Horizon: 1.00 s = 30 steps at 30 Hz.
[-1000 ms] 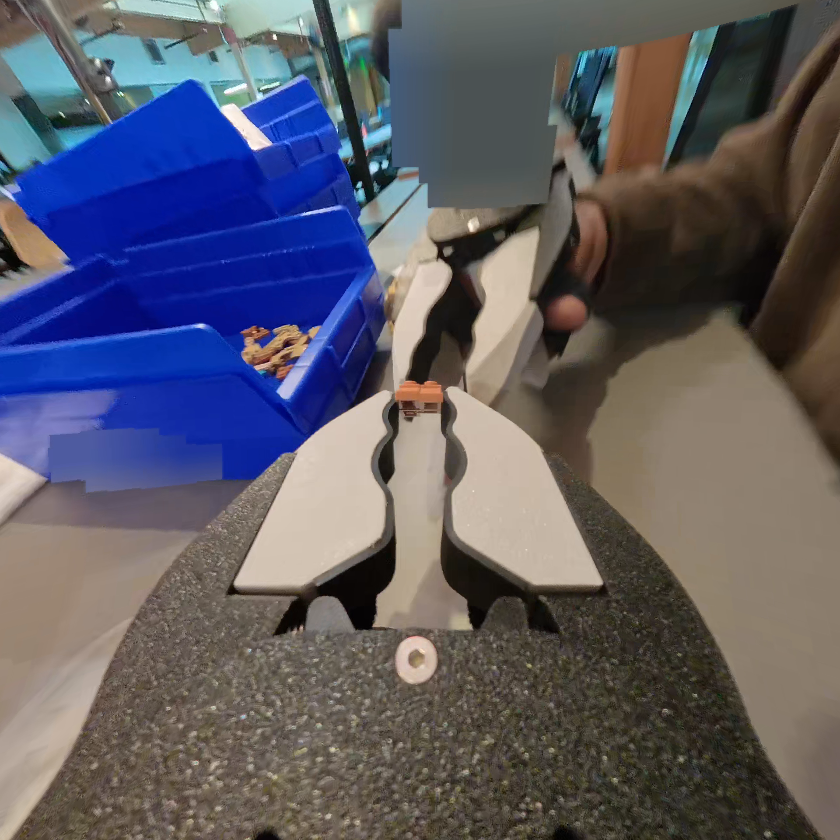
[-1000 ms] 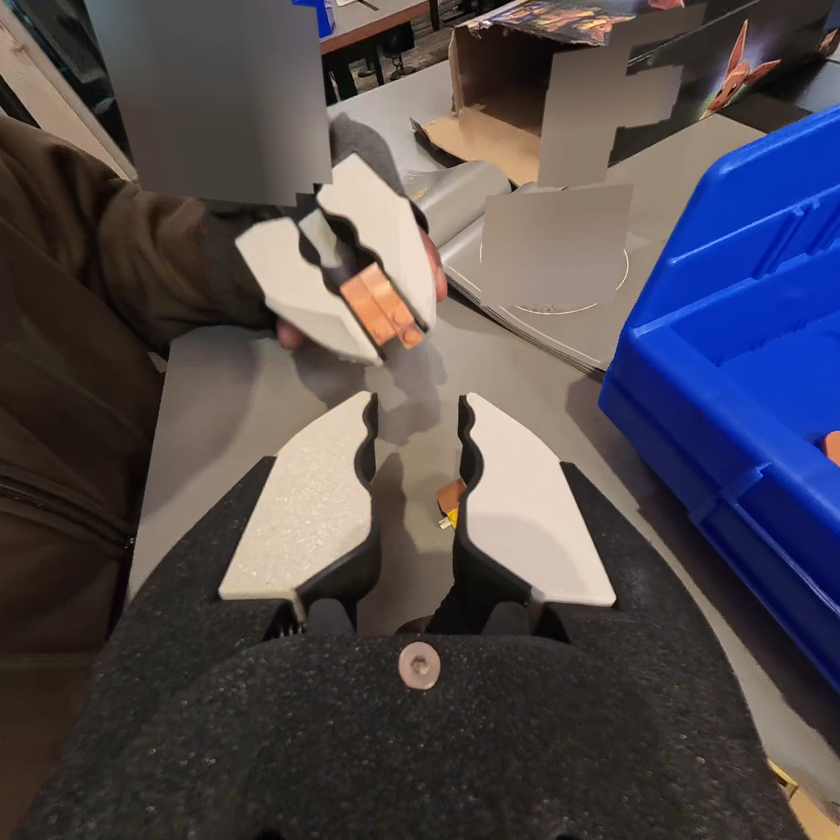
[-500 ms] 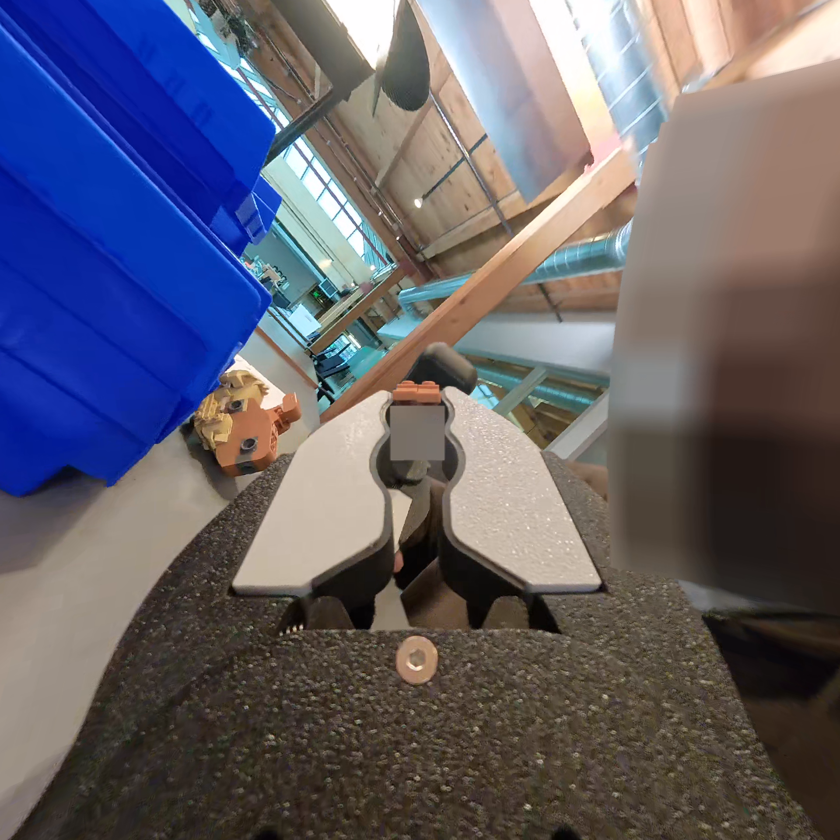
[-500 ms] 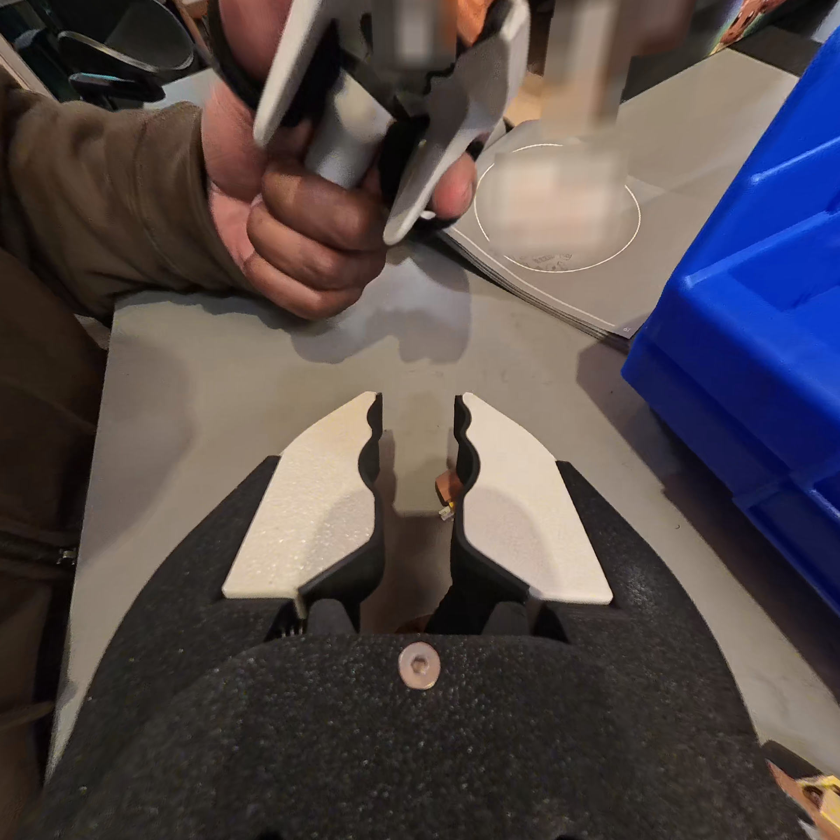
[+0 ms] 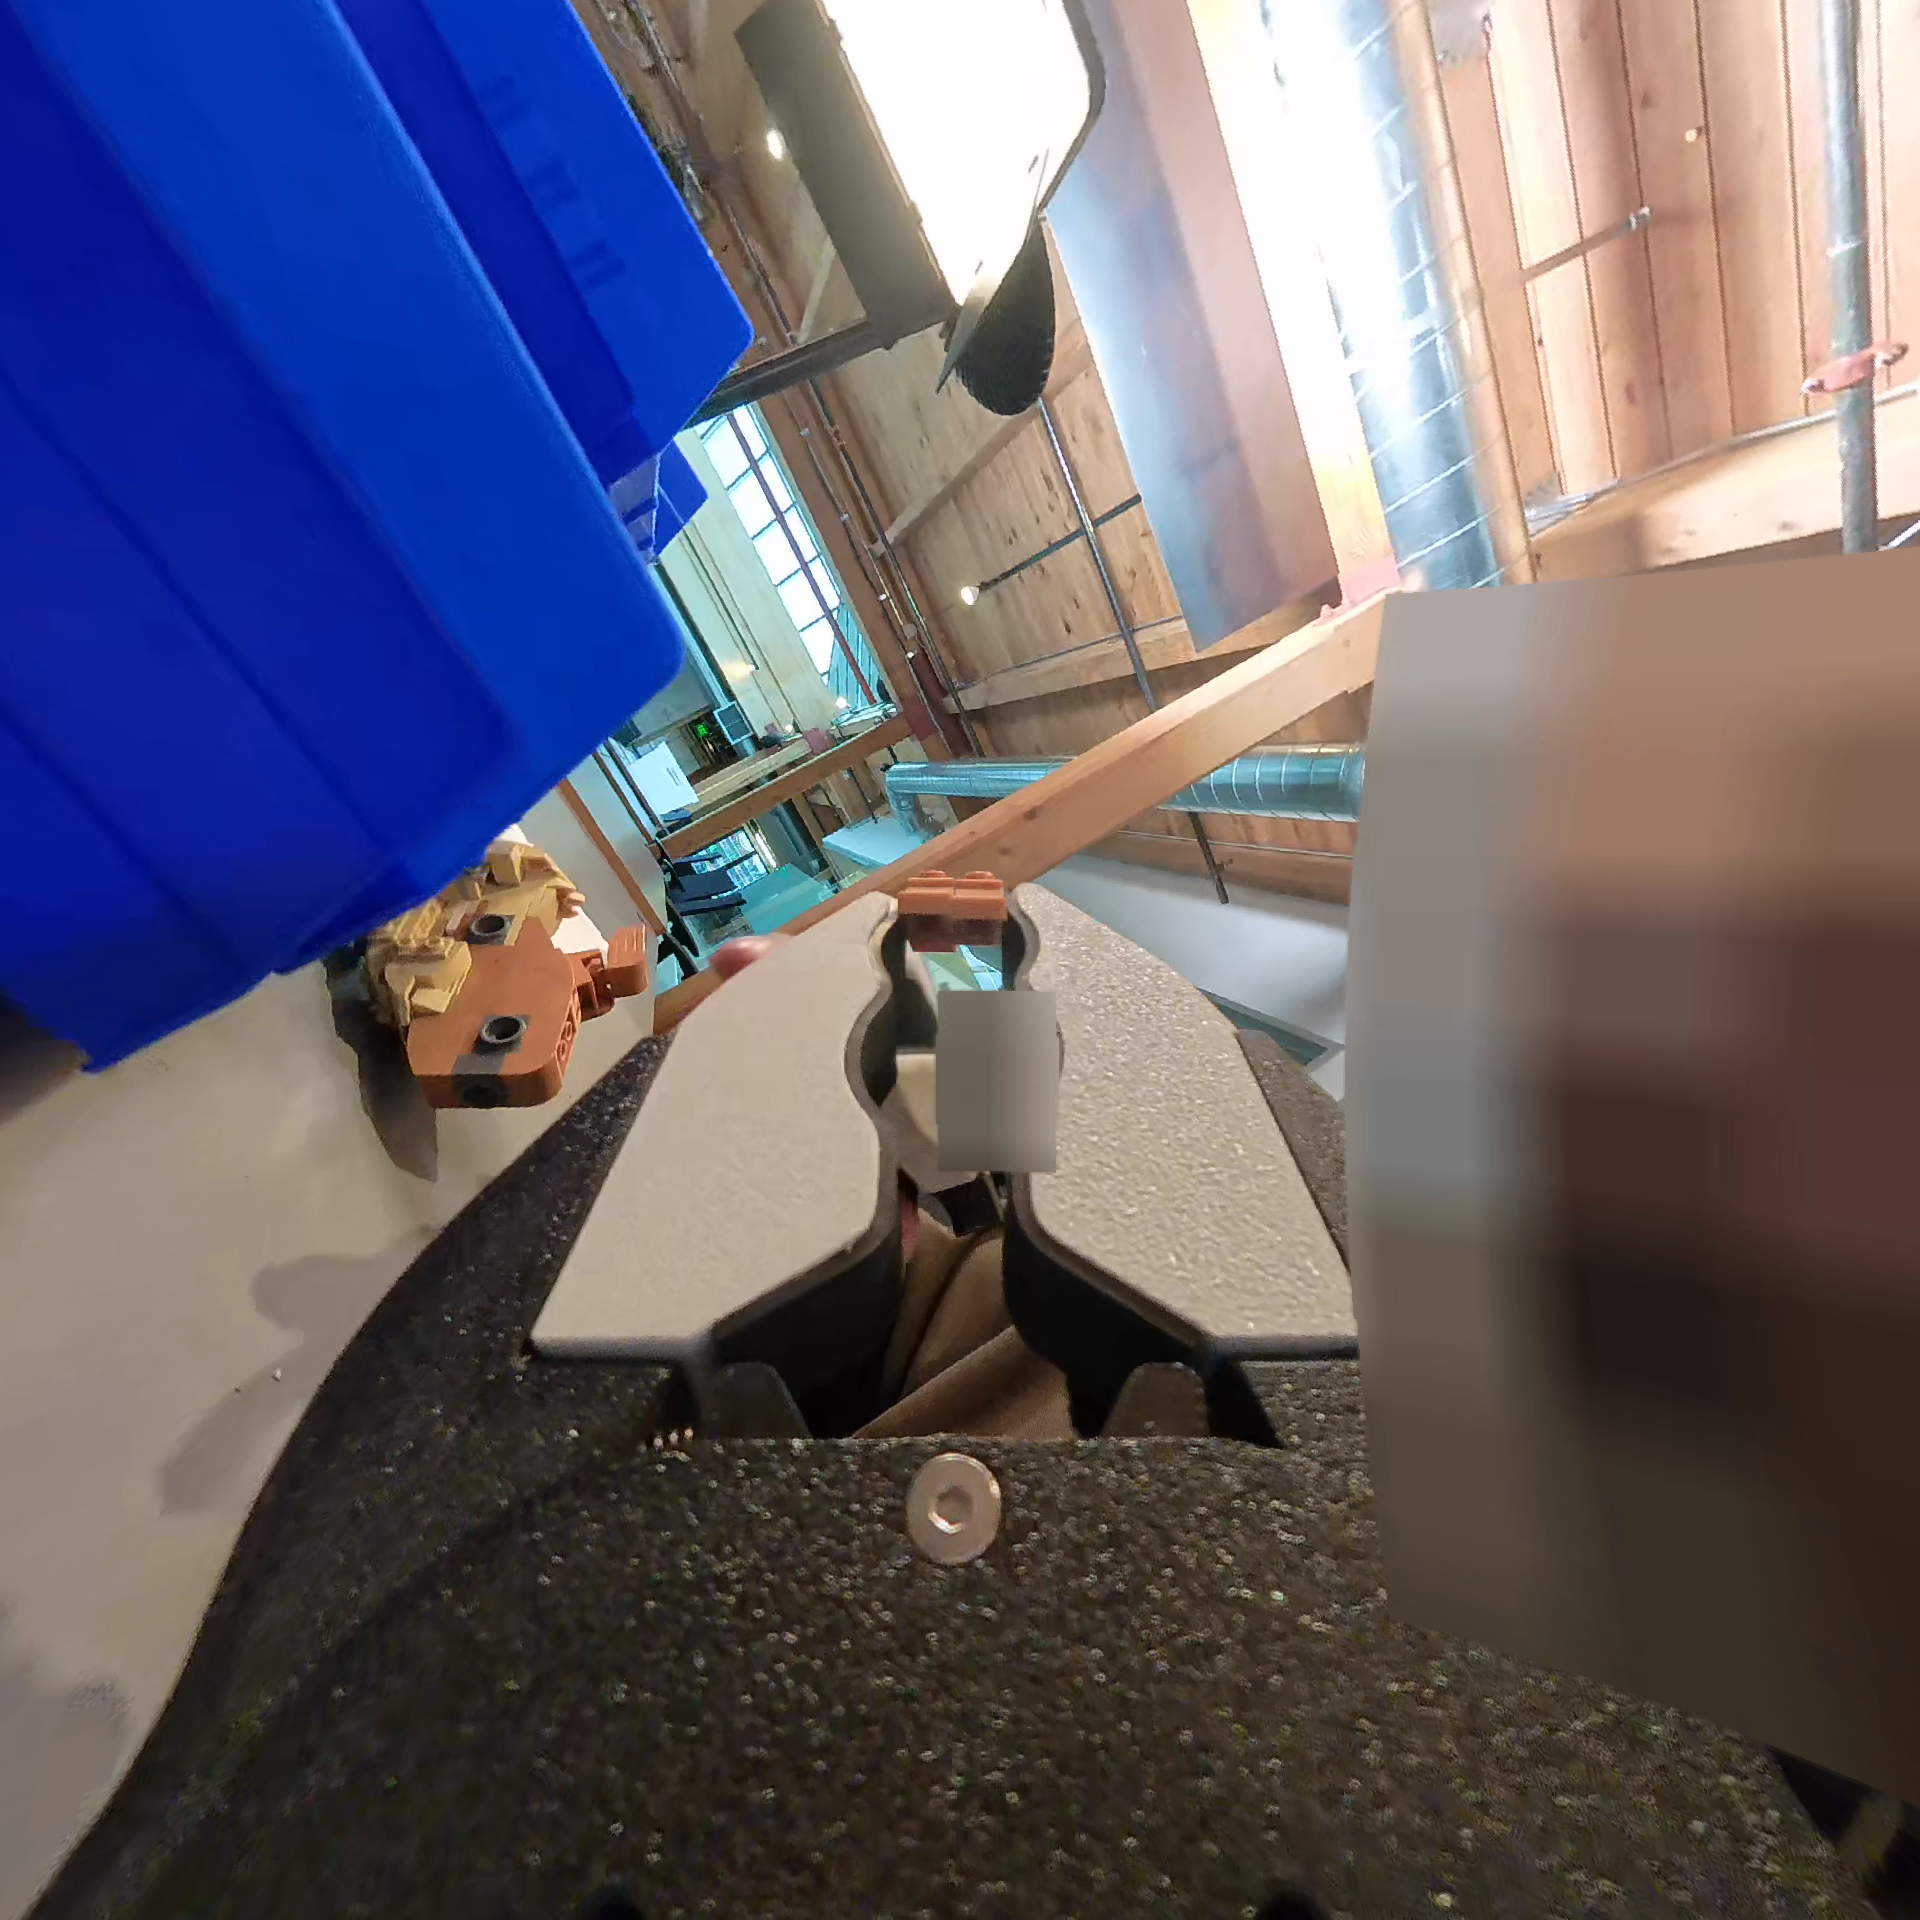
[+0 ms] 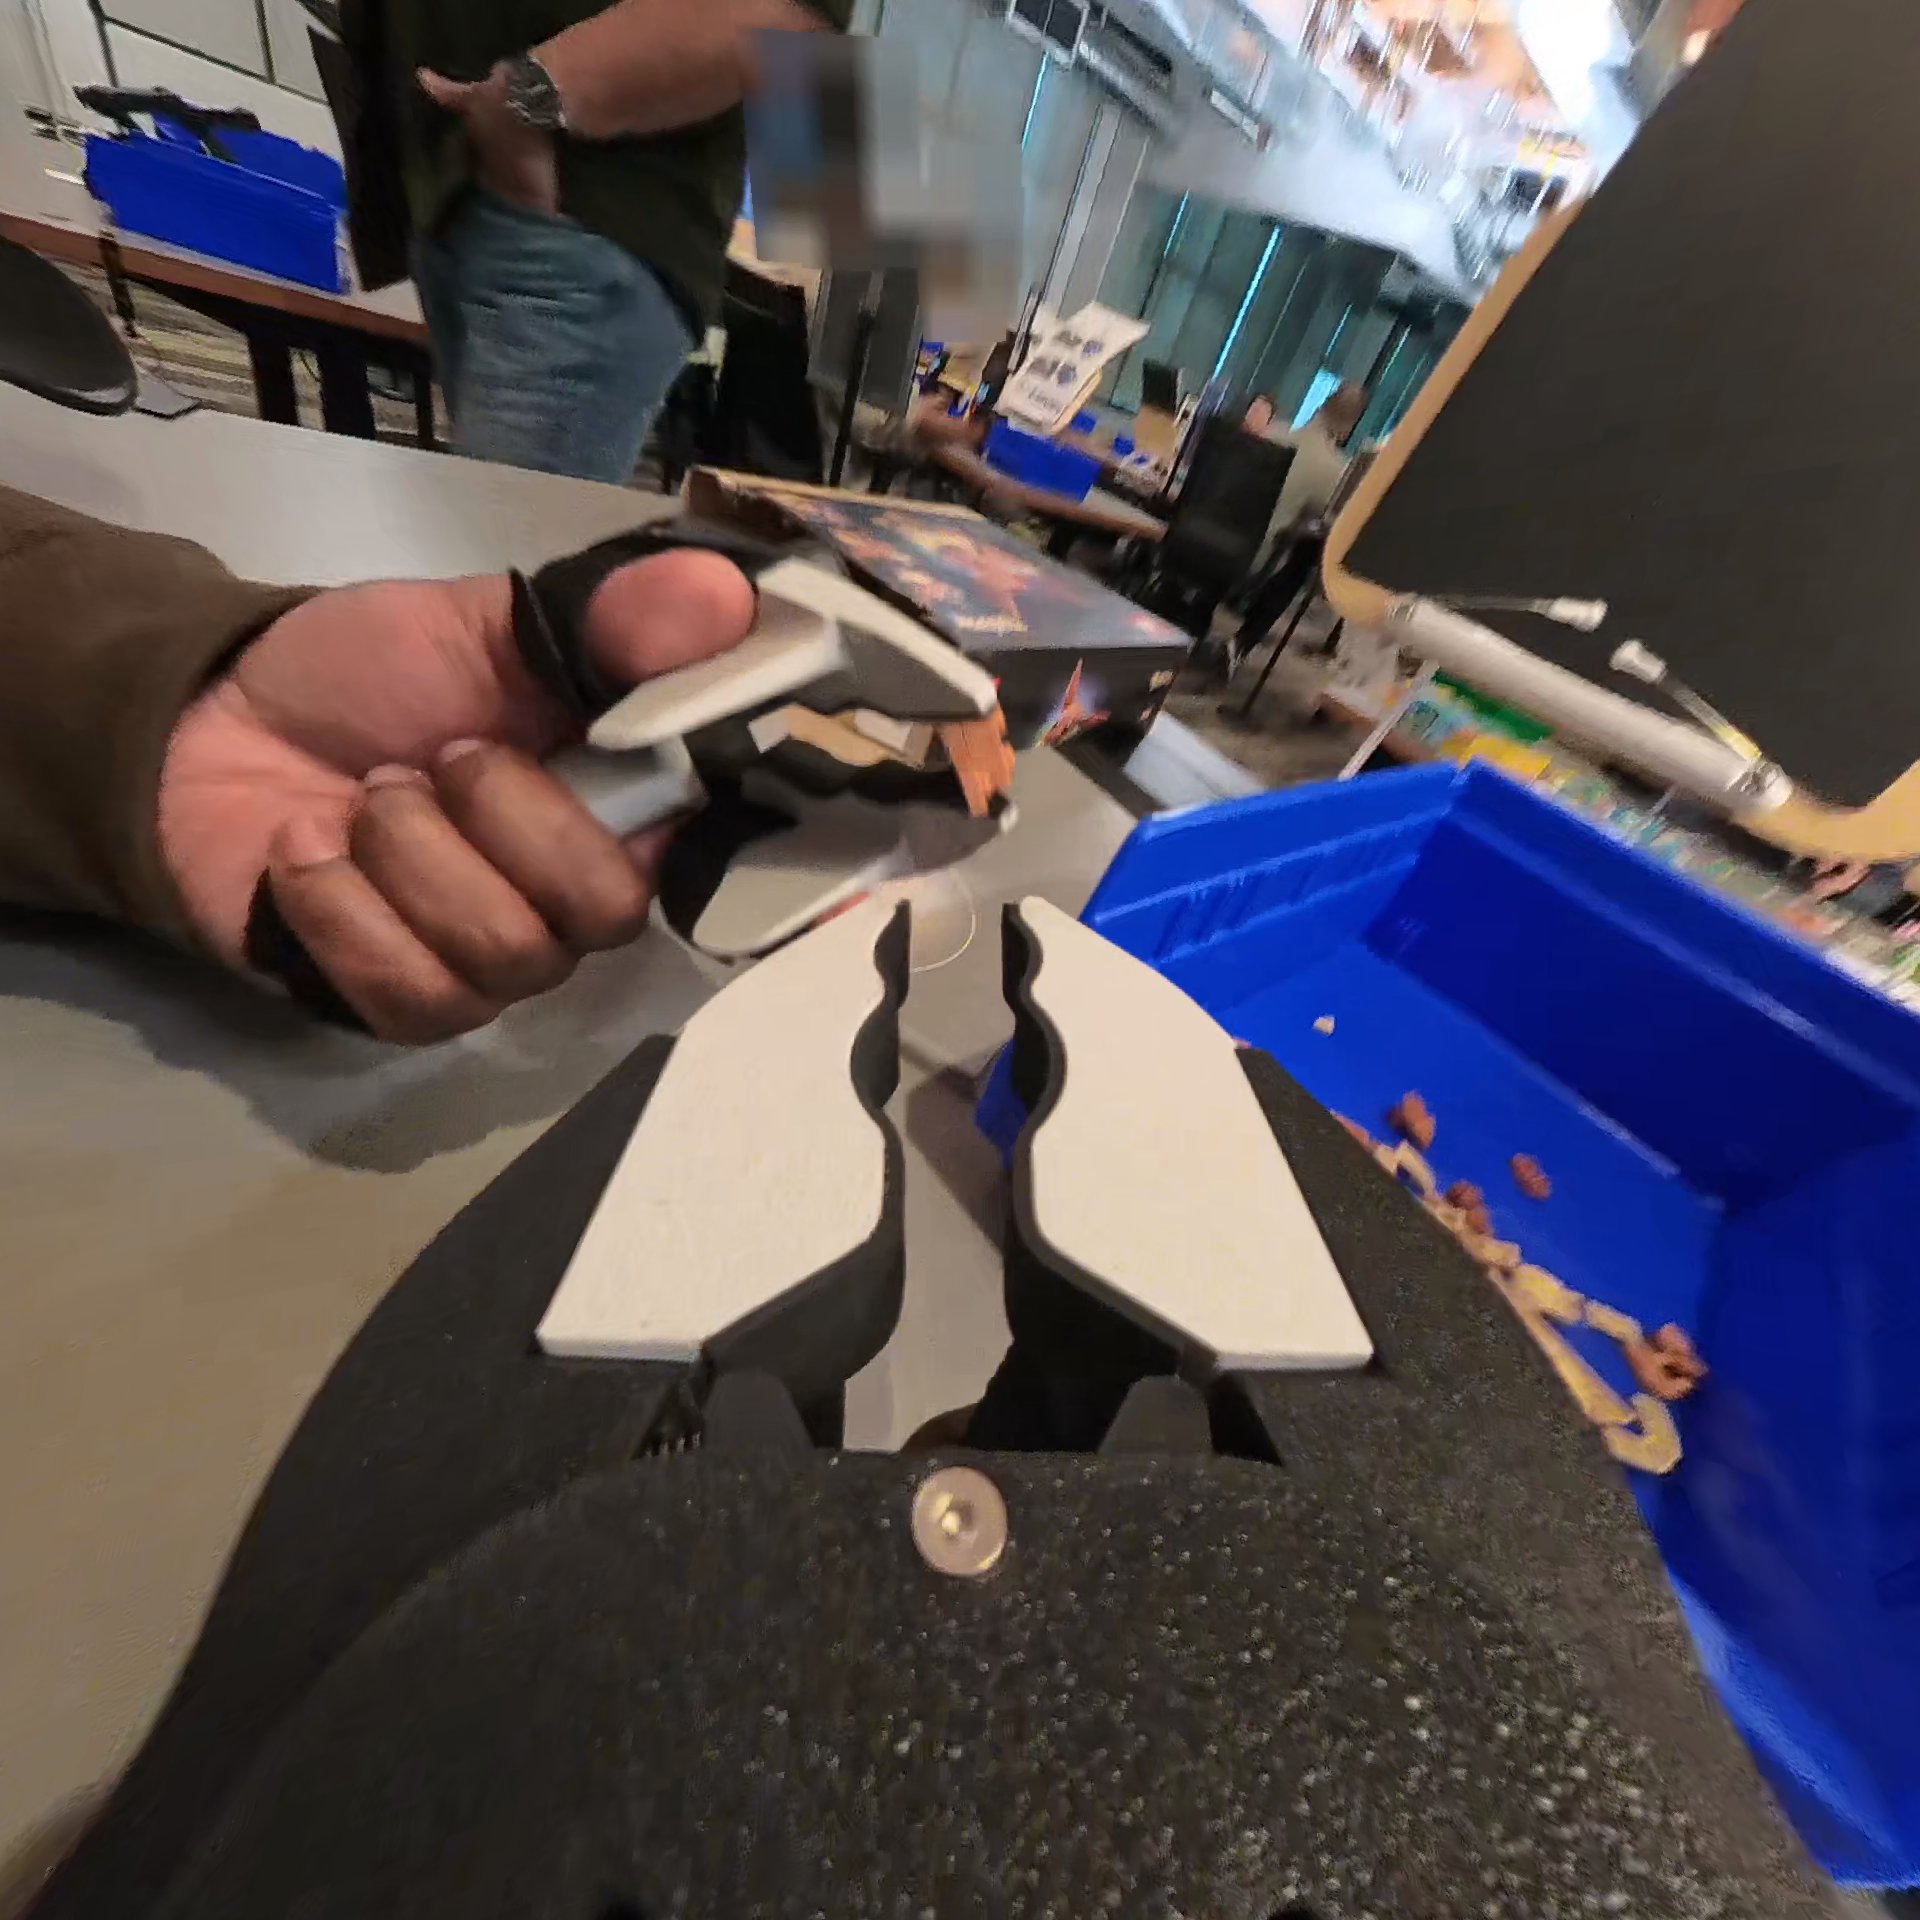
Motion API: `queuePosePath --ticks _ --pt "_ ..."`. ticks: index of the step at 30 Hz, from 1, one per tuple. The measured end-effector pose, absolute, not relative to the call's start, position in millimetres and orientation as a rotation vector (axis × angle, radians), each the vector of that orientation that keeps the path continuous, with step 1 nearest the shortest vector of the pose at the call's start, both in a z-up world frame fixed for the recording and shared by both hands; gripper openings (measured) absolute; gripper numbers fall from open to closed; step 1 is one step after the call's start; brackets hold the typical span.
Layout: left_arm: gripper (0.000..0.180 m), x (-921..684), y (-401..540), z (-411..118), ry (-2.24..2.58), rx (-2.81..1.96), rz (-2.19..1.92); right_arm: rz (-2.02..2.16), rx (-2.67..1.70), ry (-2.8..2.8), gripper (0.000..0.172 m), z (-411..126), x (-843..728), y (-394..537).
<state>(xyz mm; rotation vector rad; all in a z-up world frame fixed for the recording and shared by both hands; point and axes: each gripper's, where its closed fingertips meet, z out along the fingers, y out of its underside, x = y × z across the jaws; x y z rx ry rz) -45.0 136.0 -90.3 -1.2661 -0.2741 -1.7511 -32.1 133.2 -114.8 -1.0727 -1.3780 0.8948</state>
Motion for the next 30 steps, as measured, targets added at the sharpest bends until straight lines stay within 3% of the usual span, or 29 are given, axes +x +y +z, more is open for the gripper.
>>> queuePosePath --ticks 1,19,24,30 --pt "0.017 -43 136 -91 -0.283 -1.271 -1.754 0.871 -1.039 -1.377 0.016 -111 -33 131" --pt "0.017 -33 133 -102 -0.322 -1.324 -1.767 0.650 -0.921 -1.404 0.005 -113 -45 128" --pt "0.018 -36 132 -98 -0.253 -1.342 -1.694 0.957 -1.040 -1.378 0.005 -109 -40 127" --pt "0.028 -51 127 -93 0.102 -1.427 -1.286 1.526 -1.254 -1.298 0.005 -99 -33 122"
